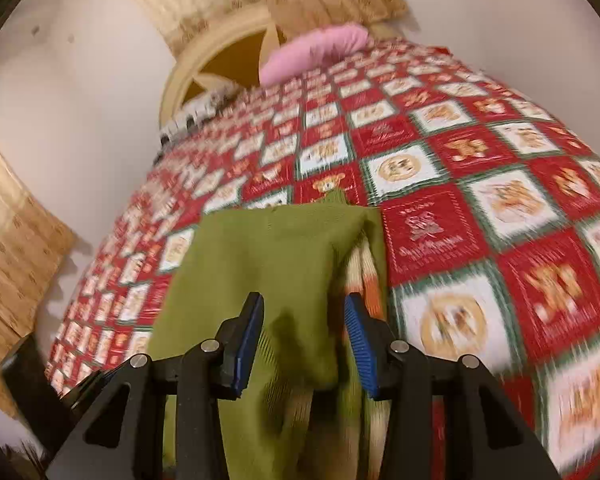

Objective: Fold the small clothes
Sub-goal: 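Lay the folded half down and open the right gripper, withdrawing it, then grasp the folded sweater edge with the right gripper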

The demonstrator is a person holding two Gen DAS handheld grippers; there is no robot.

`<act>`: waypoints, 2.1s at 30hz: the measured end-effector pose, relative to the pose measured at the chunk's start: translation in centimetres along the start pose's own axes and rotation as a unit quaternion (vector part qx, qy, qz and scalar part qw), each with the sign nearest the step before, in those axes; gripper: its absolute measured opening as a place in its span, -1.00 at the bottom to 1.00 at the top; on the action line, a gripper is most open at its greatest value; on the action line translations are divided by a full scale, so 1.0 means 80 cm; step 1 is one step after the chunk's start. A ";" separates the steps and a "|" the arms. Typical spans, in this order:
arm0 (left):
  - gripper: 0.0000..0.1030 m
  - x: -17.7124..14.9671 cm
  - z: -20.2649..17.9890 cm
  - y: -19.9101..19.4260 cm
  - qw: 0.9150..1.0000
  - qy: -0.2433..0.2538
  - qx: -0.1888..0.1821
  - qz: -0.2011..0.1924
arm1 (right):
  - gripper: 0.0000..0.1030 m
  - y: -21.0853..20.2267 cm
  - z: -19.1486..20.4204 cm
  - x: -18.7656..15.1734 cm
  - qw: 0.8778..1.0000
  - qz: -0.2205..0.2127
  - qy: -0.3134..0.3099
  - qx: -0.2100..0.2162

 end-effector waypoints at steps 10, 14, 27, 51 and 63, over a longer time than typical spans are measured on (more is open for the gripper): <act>0.71 -0.029 -0.016 0.019 0.999 0.015 -0.010 0.040 | -0.90 0.040 -0.045 -0.006 0.997 0.024 -0.016 -0.074; 0.73 -0.031 -0.009 0.016 0.999 -0.003 -0.017 0.041 | -0.84 0.045 -0.054 -0.008 0.997 0.025 -0.025 -0.073; 0.88 0.013 0.009 -0.018 0.999 -0.031 0.024 -0.027 | -0.26 0.048 0.052 0.019 0.982 0.012 -0.186 -0.020; 1.00 -0.010 0.018 0.016 0.998 -0.046 0.028 0.018 | 0.00 0.053 0.075 -0.062 0.971 0.030 -0.236 0.006; 1.00 -0.004 0.005 0.046 0.998 -0.053 -0.003 0.033 | 0.11 0.000 -0.058 0.020 0.999 -0.031 -0.010 0.024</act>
Point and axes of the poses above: each gripper's, at about its wrist camera, not at the fingertips, and y roughly the way its jaws point, z to its left, x to its top, the point moved 9 cm from there along y, roughly the way its jaws point, and after that the axes turned 9 degrees about -z, right-handed, at the moved point
